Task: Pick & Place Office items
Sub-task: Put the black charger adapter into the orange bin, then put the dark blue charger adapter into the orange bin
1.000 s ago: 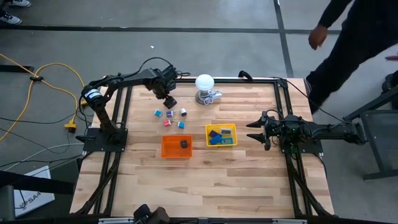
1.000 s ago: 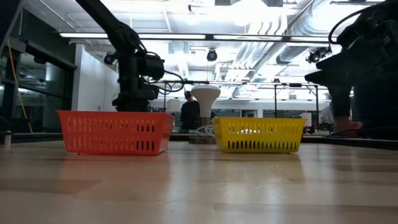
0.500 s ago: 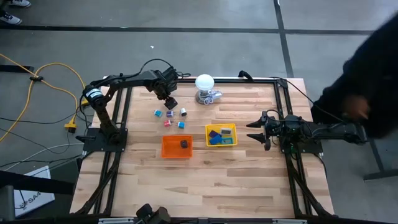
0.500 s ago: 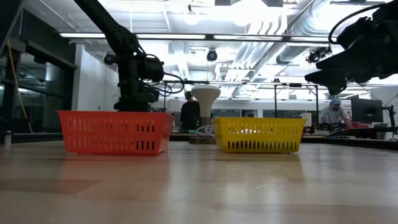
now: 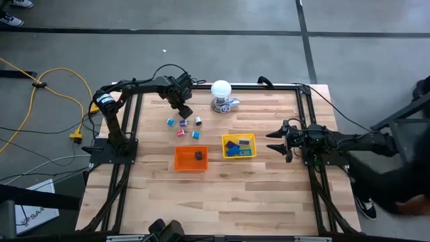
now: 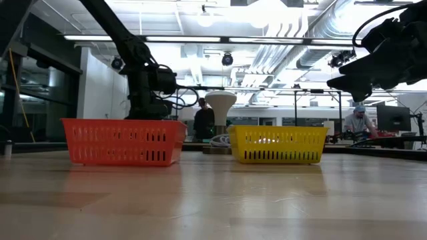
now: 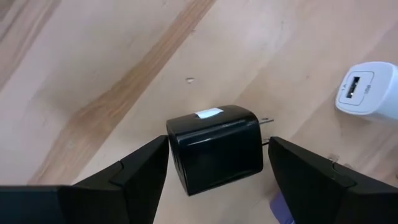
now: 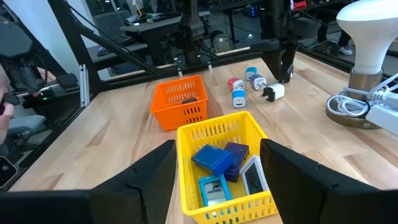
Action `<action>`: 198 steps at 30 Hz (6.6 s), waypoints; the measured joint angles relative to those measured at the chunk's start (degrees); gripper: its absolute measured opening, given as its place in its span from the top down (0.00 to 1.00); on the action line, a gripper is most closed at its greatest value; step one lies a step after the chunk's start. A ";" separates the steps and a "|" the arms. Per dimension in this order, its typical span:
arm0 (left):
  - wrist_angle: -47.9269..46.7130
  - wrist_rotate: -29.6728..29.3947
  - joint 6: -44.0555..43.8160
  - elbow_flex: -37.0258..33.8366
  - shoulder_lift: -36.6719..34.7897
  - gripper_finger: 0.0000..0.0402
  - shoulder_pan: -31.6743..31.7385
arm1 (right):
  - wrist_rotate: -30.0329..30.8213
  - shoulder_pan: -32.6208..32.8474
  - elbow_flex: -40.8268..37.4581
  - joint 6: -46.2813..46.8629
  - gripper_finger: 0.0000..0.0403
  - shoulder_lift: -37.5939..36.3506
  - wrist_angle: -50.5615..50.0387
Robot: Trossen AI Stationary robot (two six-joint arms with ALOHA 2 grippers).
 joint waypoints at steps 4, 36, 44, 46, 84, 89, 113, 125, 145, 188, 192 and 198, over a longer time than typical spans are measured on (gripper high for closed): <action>0.04 -0.03 -0.14 0.00 -0.03 0.35 0.13 | 0.02 -0.01 0.01 0.00 0.45 -0.01 0.00; -2.03 1.88 -1.04 0.11 -4.50 0.54 -0.16 | 0.09 -0.01 0.00 0.01 0.45 0.00 0.00; -8.16 -1.06 -4.91 0.11 -14.05 0.55 -6.18 | 0.09 -0.01 0.01 0.01 0.45 0.00 -0.01; -9.47 -2.31 -6.72 0.17 -16.39 0.55 -9.23 | 0.09 0.01 0.01 0.02 0.45 0.01 0.00; -10.16 -5.63 -43.66 -0.44 -8.65 0.52 -48.89 | -0.04 0.01 0.01 0.00 0.45 -0.01 0.02; -8.38 -5.63 -43.66 -0.44 -7.40 0.49 -48.88 | -0.04 0.00 0.00 0.02 0.45 -0.01 0.01; -7.47 -8.90 -43.45 -0.40 -7.13 0.44 -49.67 | -0.07 0.00 0.01 0.01 0.45 -0.01 0.00; -7.48 -9.10 -45.14 -0.39 -7.13 0.34 -49.95 | -0.07 -0.01 0.00 0.01 0.45 -0.01 0.00; -8.56 -11.03 -27.66 -0.37 -16.04 0.34 -39.88 | -0.08 0.00 0.01 0.01 0.45 0.01 0.00; 0.00 -0.19 19.46 -8.46 -11.70 0.34 -10.96 | 0.04 0.00 0.01 0.01 0.45 0.01 0.00; 0.74 -1.51 19.38 -8.46 -10.48 0.34 -11.19 | -0.02 -0.01 -0.01 0.00 0.45 -0.01 0.00; 1.35 -1.63 19.12 -8.46 -8.98 0.34 -11.13 | 0.01 -0.01 0.01 0.01 0.45 -0.01 0.09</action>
